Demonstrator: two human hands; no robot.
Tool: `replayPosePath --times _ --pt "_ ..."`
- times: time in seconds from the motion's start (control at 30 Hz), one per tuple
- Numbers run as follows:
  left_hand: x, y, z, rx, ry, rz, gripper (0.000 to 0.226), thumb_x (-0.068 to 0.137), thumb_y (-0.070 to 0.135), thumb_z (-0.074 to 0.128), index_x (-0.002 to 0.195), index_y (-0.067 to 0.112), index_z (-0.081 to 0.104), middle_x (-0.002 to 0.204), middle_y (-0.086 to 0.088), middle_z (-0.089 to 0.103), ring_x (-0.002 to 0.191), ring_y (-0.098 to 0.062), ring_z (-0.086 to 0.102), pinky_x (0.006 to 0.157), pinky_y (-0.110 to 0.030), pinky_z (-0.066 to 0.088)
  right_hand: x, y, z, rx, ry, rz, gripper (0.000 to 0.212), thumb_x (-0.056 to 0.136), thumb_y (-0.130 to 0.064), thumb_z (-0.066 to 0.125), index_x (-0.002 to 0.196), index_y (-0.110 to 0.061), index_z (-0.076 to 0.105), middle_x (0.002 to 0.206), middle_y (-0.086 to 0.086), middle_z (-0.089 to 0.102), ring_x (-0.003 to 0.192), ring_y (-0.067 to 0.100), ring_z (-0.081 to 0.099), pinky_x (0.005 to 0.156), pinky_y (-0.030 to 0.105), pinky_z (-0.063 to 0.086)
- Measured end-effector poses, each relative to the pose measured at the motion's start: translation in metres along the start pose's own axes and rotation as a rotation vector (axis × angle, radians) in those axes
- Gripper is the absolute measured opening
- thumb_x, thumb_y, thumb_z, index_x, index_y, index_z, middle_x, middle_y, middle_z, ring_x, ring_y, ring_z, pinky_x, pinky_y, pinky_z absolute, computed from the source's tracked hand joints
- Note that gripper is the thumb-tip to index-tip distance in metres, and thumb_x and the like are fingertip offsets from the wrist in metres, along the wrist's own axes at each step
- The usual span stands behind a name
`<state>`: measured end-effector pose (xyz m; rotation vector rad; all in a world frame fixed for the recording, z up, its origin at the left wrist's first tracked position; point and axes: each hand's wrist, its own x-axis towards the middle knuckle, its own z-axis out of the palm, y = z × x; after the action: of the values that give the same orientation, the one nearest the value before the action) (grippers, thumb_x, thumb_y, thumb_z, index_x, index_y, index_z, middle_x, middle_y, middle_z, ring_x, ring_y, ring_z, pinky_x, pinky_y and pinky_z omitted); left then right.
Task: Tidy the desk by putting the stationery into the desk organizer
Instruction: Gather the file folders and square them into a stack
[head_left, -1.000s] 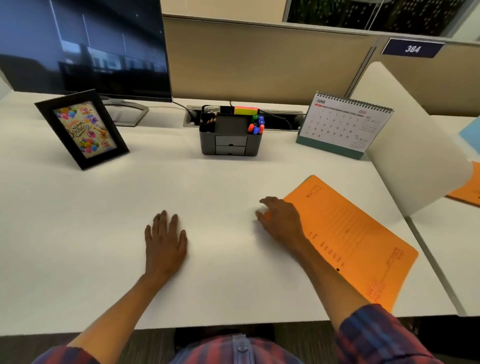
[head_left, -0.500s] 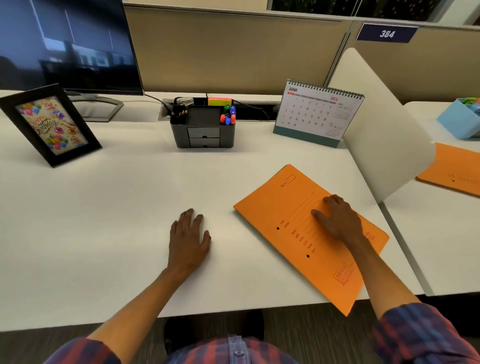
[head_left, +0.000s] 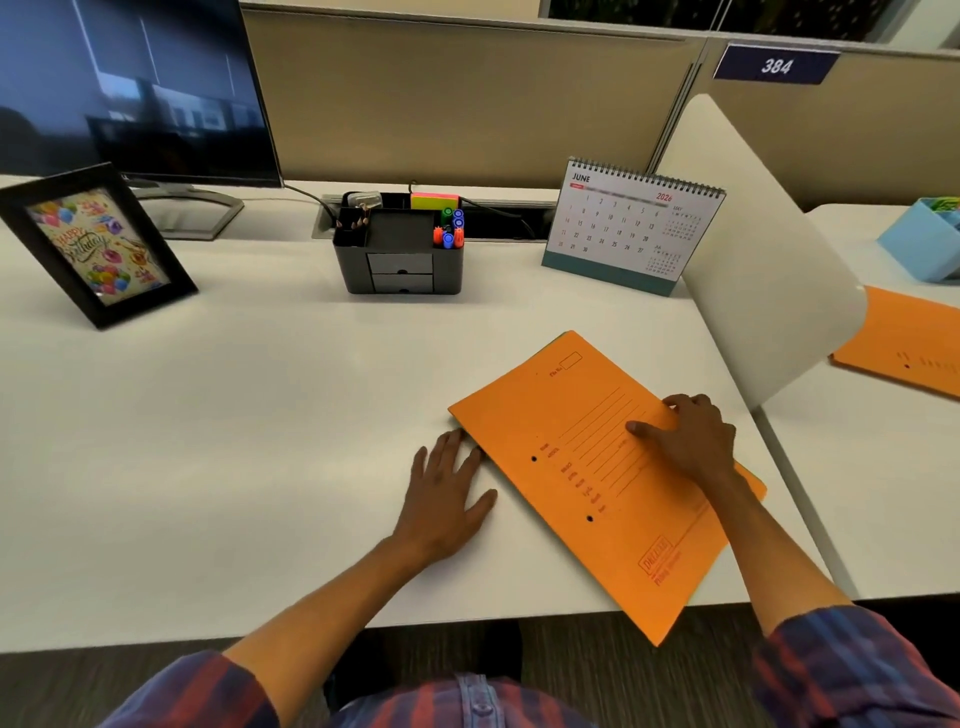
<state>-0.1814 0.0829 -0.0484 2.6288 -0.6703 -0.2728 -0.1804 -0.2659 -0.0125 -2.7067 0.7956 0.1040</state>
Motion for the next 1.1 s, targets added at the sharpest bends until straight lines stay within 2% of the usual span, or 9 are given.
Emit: replayPosePath --times 0.13,0.27,0.47,0.57,0.63,0.73,0.87,1.03,1.1 --pt "0.004 0.018 0.012 -0.171 0.046 -0.091 0.087 0.082 0.074 0.017 0.154 0.024 0.017 0.163 -0.001 0.005 0.149 -0.016 -0.007 0.12 -0.043 -0.008 -0.001 -0.003 0.005 0.048 0.037 0.019 0.071 0.078 -0.063 0.066 0.126 -0.013 0.054 0.127 0.01 0.054 0.118 0.03 0.051 0.1 0.05 0.037" --pt "0.007 0.032 0.011 -0.386 0.11 -0.205 0.078 0.082 0.068 0.04 0.146 0.023 0.035 0.157 -0.001 0.025 0.147 -0.019 0.012 0.119 -0.049 0.012 -0.005 -0.009 0.008 0.062 0.02 0.024 0.068 0.084 -0.061 0.061 0.13 -0.012 0.051 0.13 0.012 0.054 0.119 0.031 0.052 0.099 0.05 0.039" --pt "0.007 0.06 -0.012 -0.733 0.176 -0.371 0.051 0.086 0.034 0.072 0.126 0.022 0.043 0.123 0.004 0.053 0.11 -0.012 0.053 0.09 -0.025 0.043 -0.016 -0.016 0.013 0.053 0.044 0.027 0.068 0.088 -0.059 0.055 0.136 -0.011 0.048 0.136 0.014 0.051 0.124 0.034 0.049 0.101 0.052 0.04" --pt "0.009 0.069 -0.022 -1.1 0.08 -0.379 0.051 0.088 0.016 0.07 0.12 0.031 0.033 0.111 0.007 0.06 0.105 -0.014 0.062 0.086 -0.033 0.056 -0.019 -0.022 0.014 0.049 0.053 0.036 0.067 0.089 -0.061 0.051 0.134 -0.011 0.051 0.134 0.014 0.053 0.121 0.034 0.052 0.1 0.051 0.043" --pt "0.009 0.068 -0.025 -1.167 0.079 -0.336 0.053 0.091 0.01 0.066 0.117 0.042 0.032 0.114 0.007 0.061 0.111 -0.02 0.062 0.089 -0.046 0.056 -0.021 -0.026 0.013 0.041 0.049 0.033 0.067 0.09 -0.063 0.048 0.132 -0.011 0.053 0.131 0.014 0.056 0.118 0.033 0.054 0.099 0.05 0.043" --pt "0.008 0.062 -0.04 -1.225 0.133 -0.274 0.055 0.093 0.008 0.062 0.121 0.045 0.033 0.121 -0.002 0.062 0.107 -0.022 0.065 0.081 -0.043 0.059 -0.025 -0.032 0.008 0.068 0.046 0.01 0.07 0.091 -0.066 0.042 0.135 -0.012 0.051 0.133 0.013 0.055 0.12 0.034 0.053 0.101 0.05 0.04" --pt "0.006 0.045 -0.069 -1.29 0.187 -0.221 0.055 0.094 0.006 0.06 0.134 0.033 0.033 0.117 -0.005 0.065 0.096 -0.02 0.07 0.067 -0.029 0.058 -0.031 -0.049 -0.004 0.383 0.01 -0.057 0.074 0.09 -0.065 0.047 0.142 -0.013 0.044 0.14 0.01 0.052 0.126 0.032 0.05 0.105 0.049 0.04" --pt "-0.001 0.015 -0.099 -1.322 0.279 -0.248 0.045 0.095 0.016 0.059 0.137 0.023 0.041 0.11 -0.003 0.072 0.095 -0.022 0.072 0.067 -0.033 0.059 -0.04 -0.078 -0.028 0.938 -0.072 -0.048 0.036 0.096 -0.021 0.057 0.131 -0.014 0.055 0.118 0.006 0.064 0.111 0.024 0.059 0.08 0.027 0.047" --pt "-0.004 0.005 -0.107 -1.357 0.295 -0.275 0.038 0.096 0.024 0.056 0.133 0.021 0.048 0.111 -0.001 0.072 0.099 -0.023 0.071 0.07 -0.037 0.06 -0.046 -0.09 -0.032 1.082 -0.116 -0.03 0.03 0.096 -0.016 0.056 0.126 -0.018 0.058 0.112 0.004 0.068 0.105 0.022 0.062 0.082 0.031 0.05"
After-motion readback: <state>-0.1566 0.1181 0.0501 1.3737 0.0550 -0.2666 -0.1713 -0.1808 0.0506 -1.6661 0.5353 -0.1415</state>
